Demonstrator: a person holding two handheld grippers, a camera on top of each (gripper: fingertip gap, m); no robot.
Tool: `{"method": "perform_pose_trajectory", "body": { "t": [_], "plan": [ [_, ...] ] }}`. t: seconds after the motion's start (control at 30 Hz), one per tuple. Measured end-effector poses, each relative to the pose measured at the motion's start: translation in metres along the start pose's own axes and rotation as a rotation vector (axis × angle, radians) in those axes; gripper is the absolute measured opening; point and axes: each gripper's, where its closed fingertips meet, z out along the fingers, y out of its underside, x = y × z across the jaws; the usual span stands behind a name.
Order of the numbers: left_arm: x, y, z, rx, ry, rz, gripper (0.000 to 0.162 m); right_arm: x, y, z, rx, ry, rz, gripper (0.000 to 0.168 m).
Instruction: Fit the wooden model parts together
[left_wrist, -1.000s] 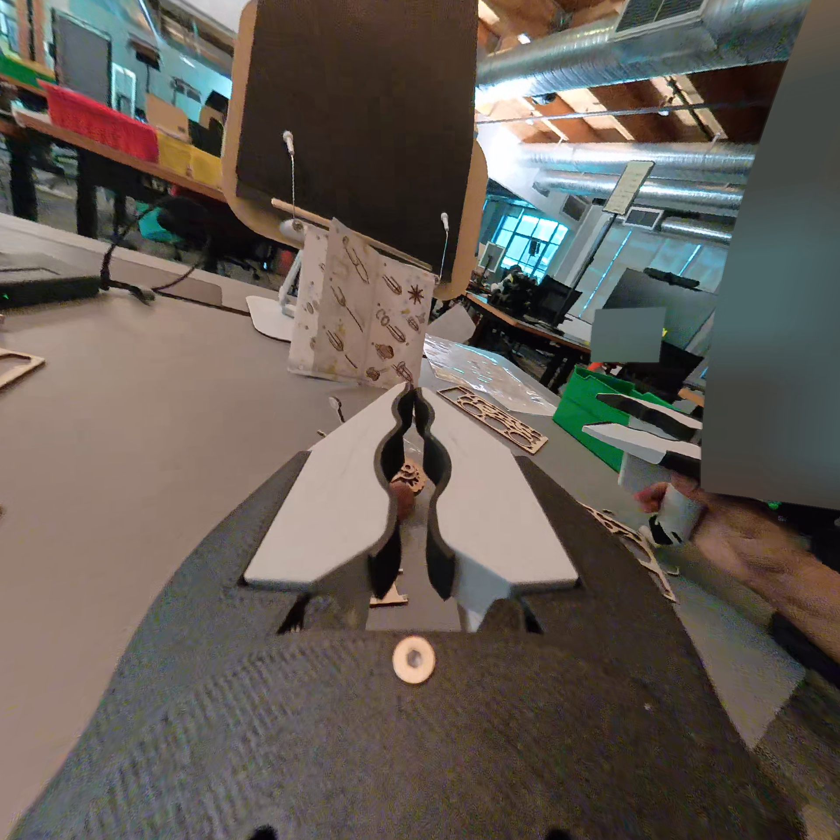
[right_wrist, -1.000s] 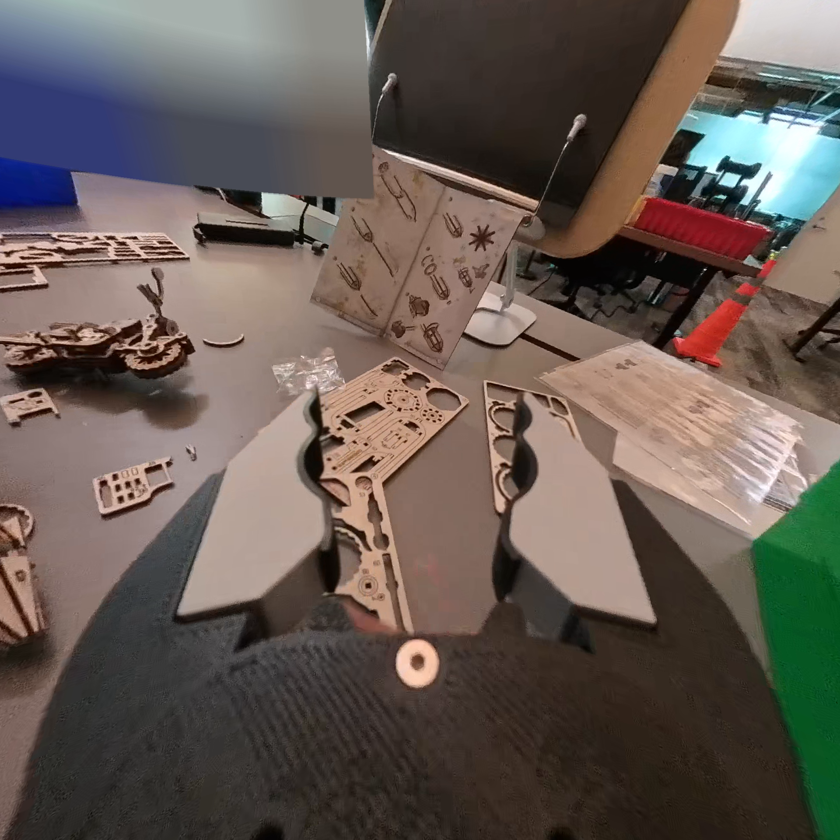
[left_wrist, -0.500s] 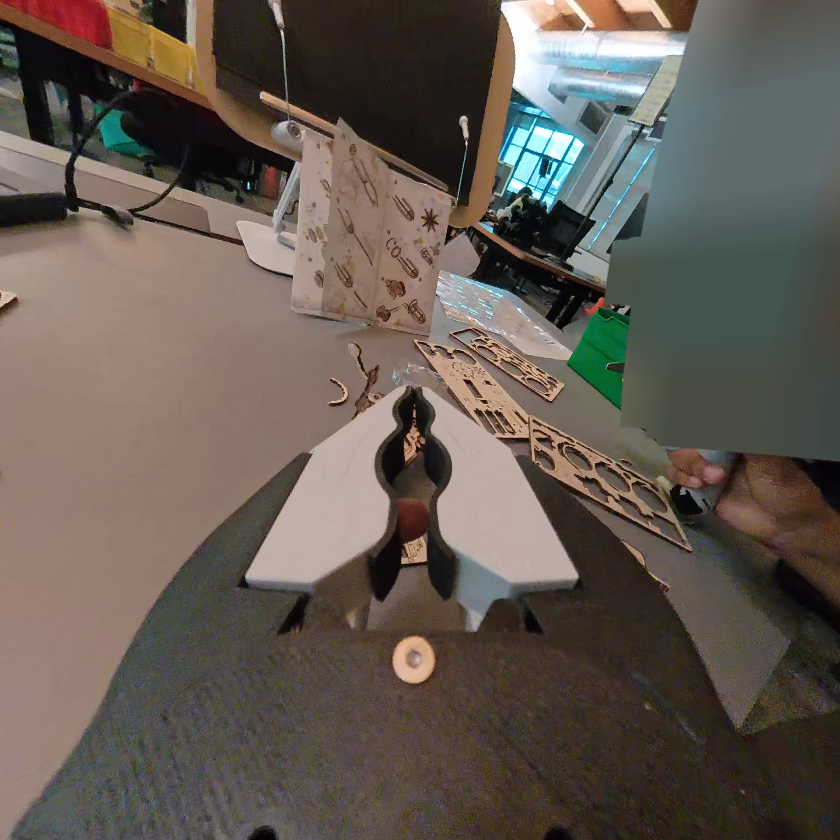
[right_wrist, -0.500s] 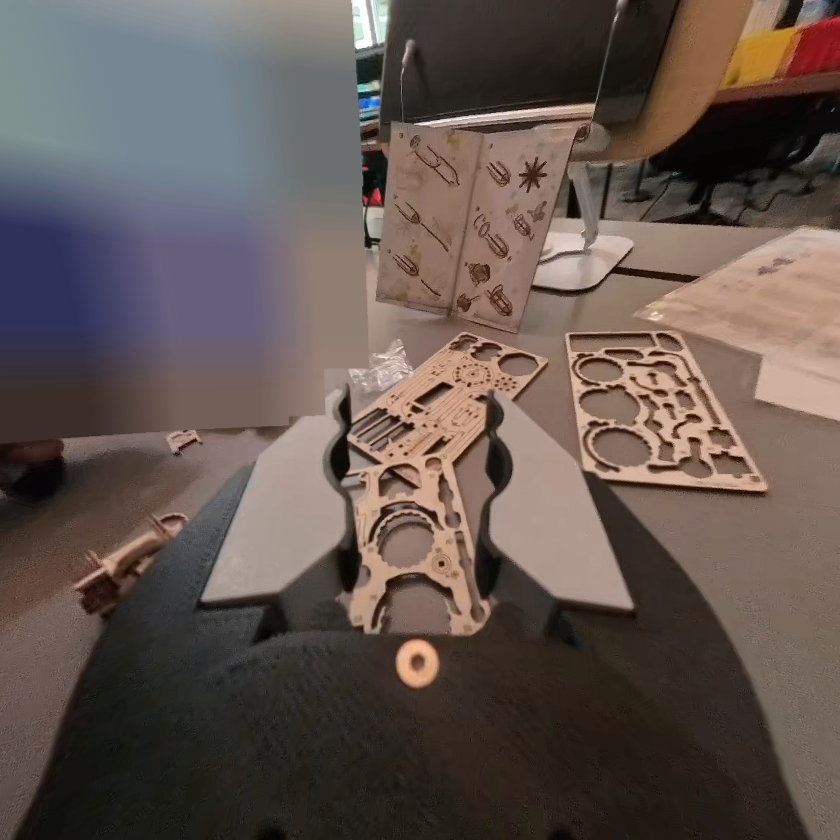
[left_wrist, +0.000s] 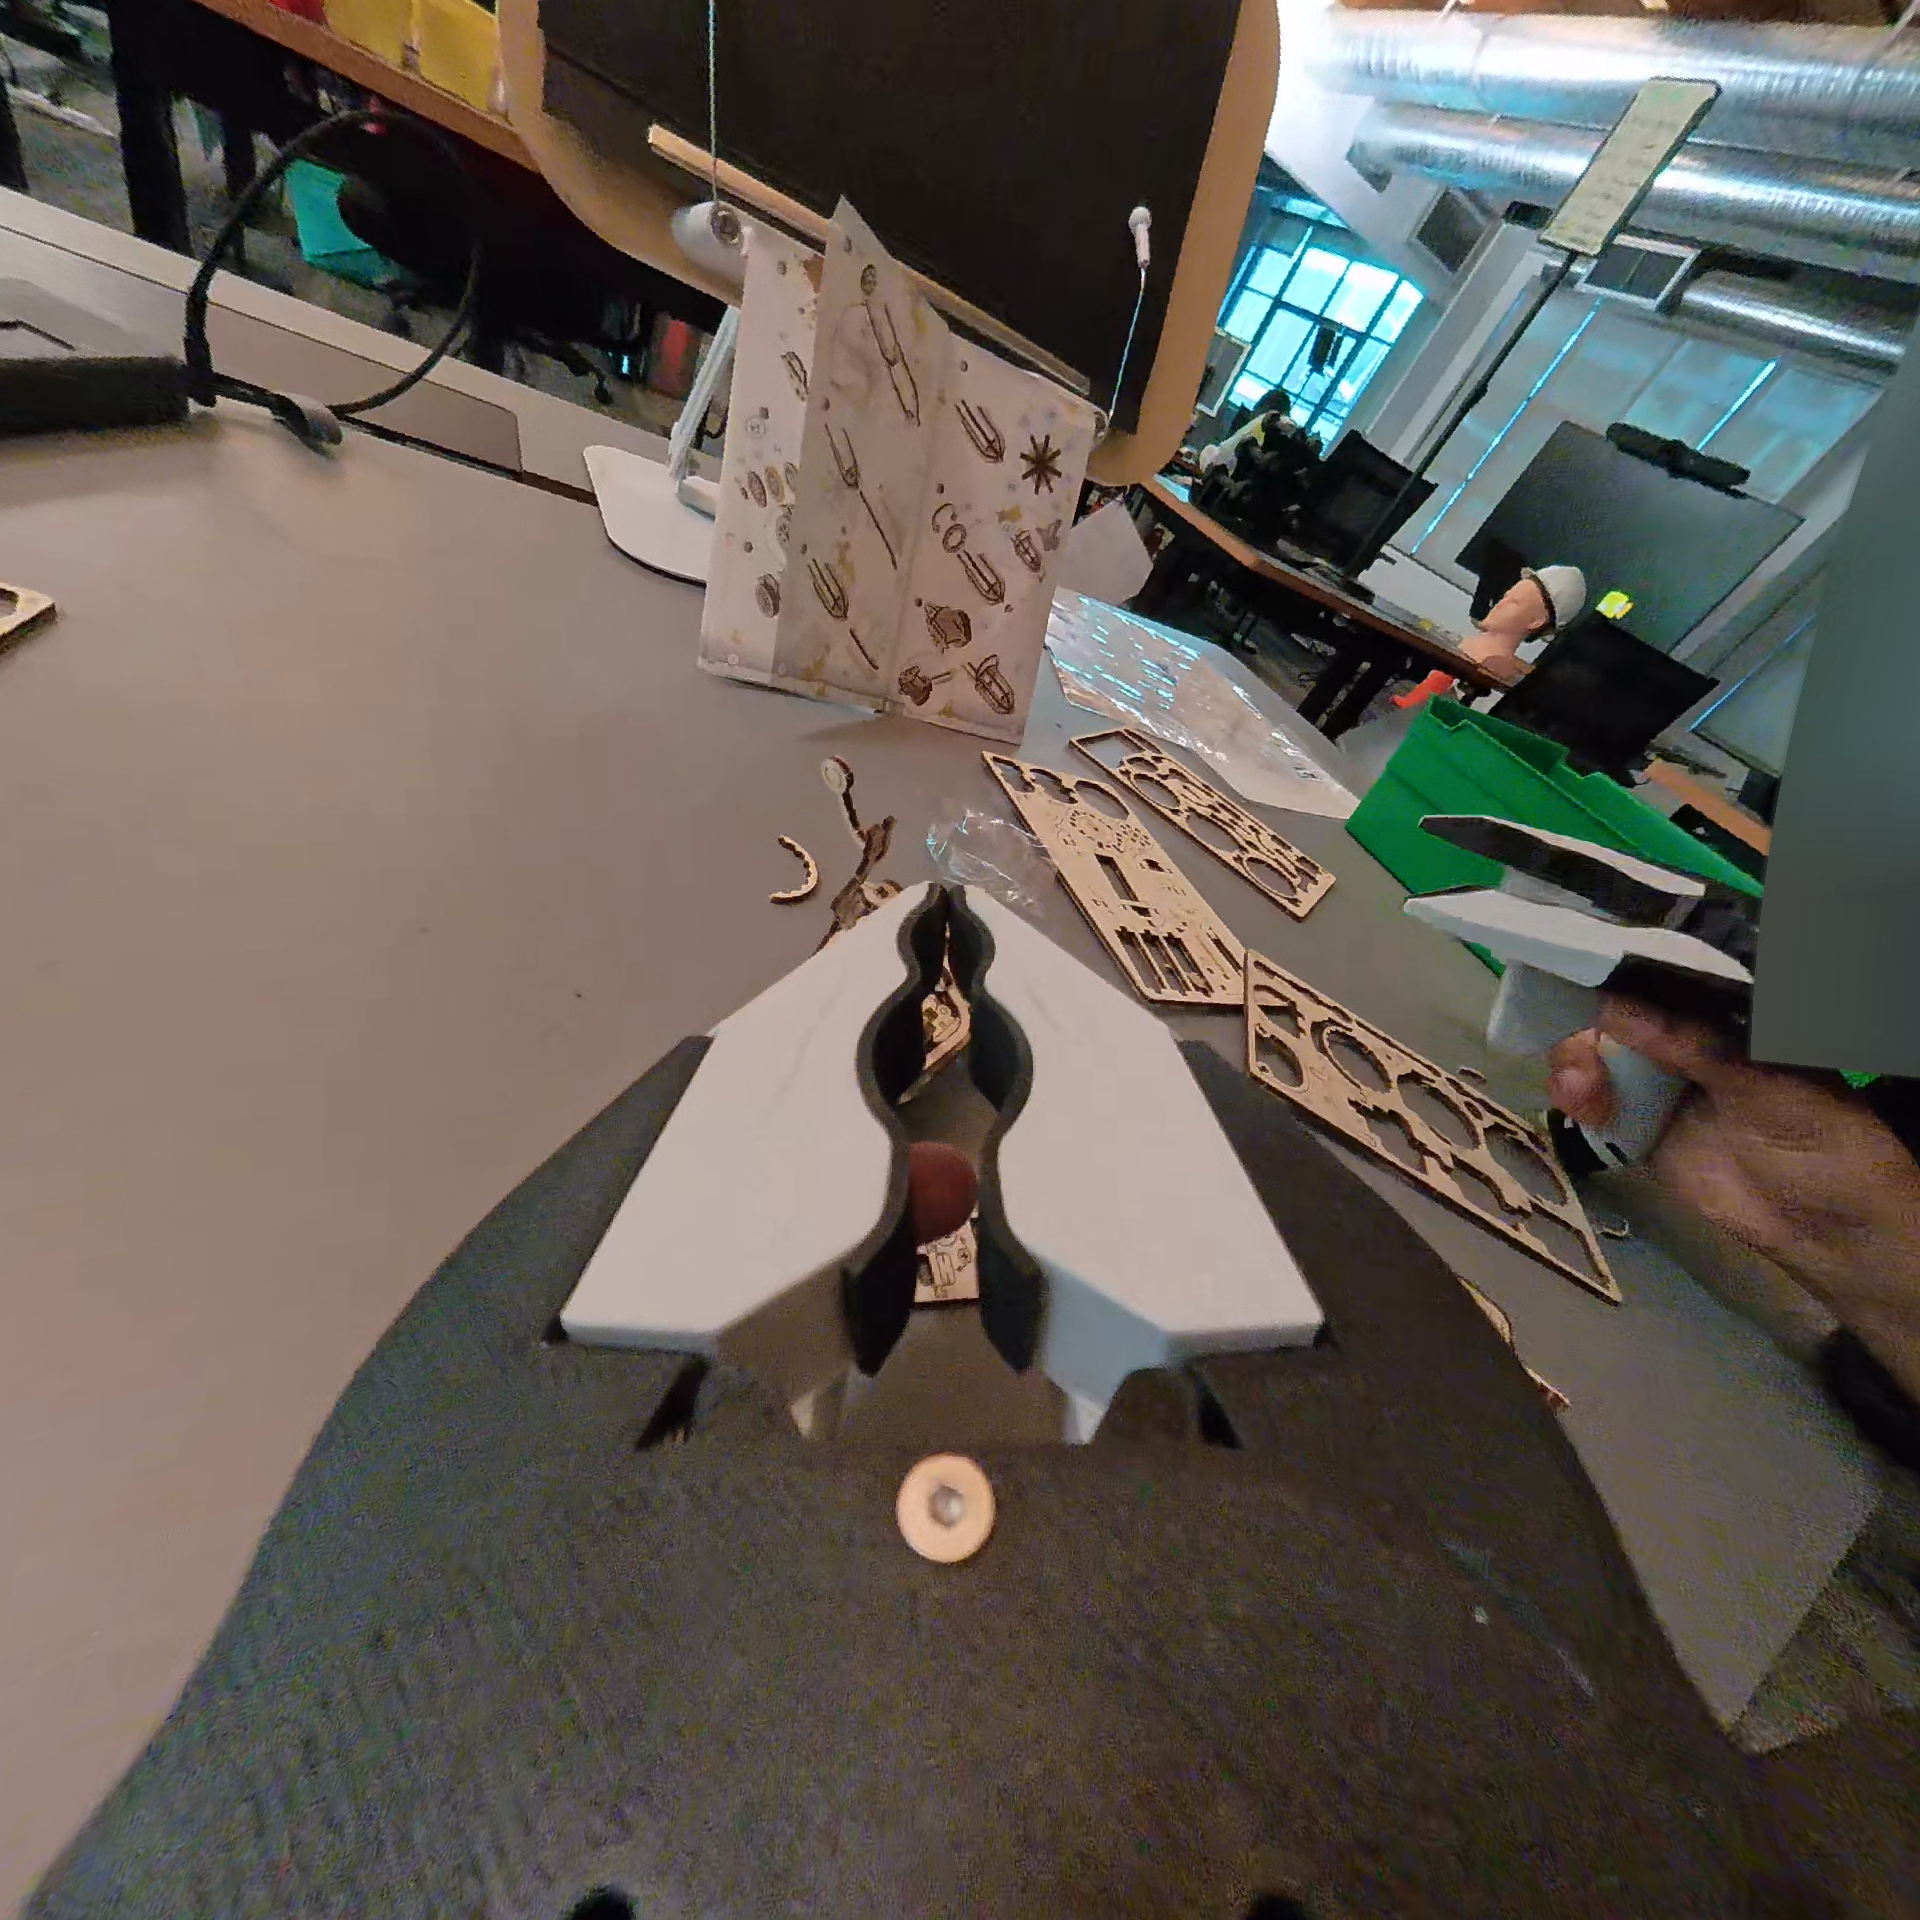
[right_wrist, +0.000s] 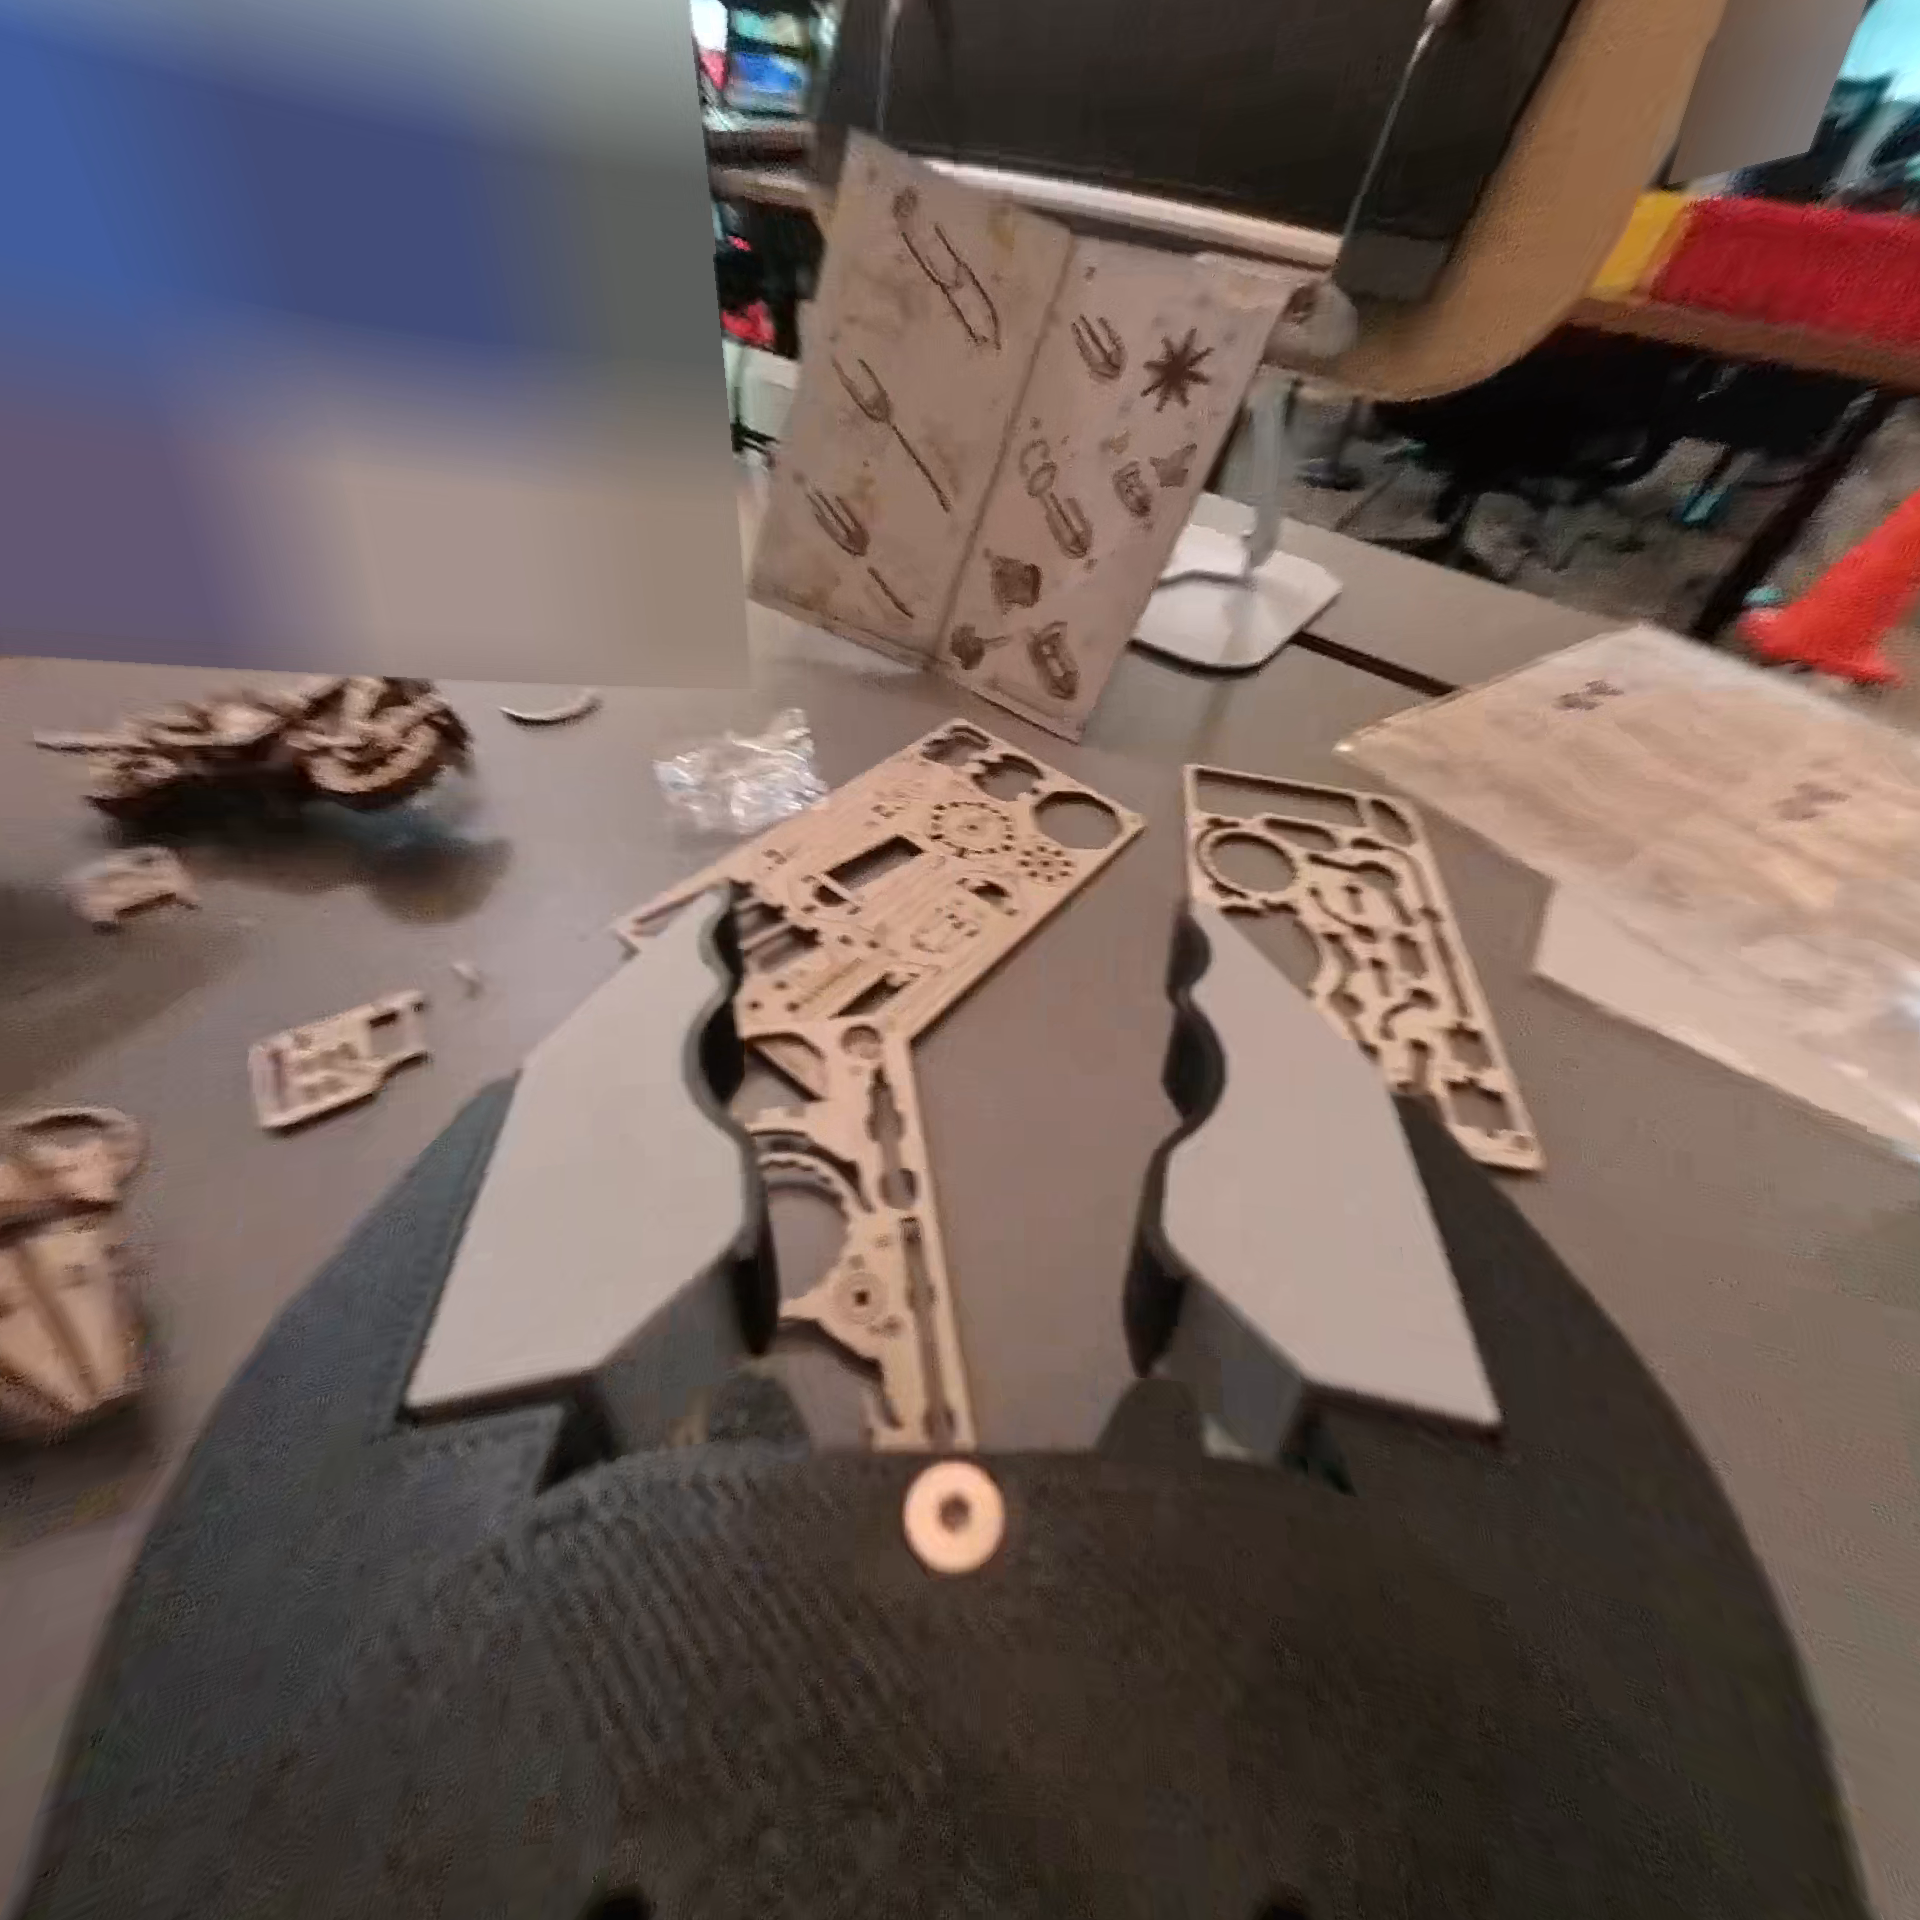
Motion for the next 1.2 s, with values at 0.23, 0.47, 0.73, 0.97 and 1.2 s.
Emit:
{"method": "perform_pose_trajectory", "body": {
  "t": [0.23,0.47,0.73,0.97,1.2],
  "plan": [
    [0.015,-0.005,-0.009,0.056,0.011,0.102,0.0,-0.03,0.021,0.068,-0.385,-0.054,0.062,0.135],
    [0.036,-0.011,-0.025,0.116,0.006,0.31,0.0,-0.027,0.049,0.11,-0.583,0.038,0.15,0.115],
    [0.038,-0.014,-0.027,0.134,0.036,0.252,0.0,-0.021,0.048,0.109,-0.58,0.08,0.123,0.091],
    [0.035,-0.016,-0.026,0.138,0.026,0.233,0.0,-0.017,0.028,0.099,-0.52,0.054,0.099,0.064],
    [0.042,-0.008,-0.019,0.112,0.039,0.251,0.0,0.0,0.059,0.089,-0.575,0.165,0.278,0.123]
  ]
}}
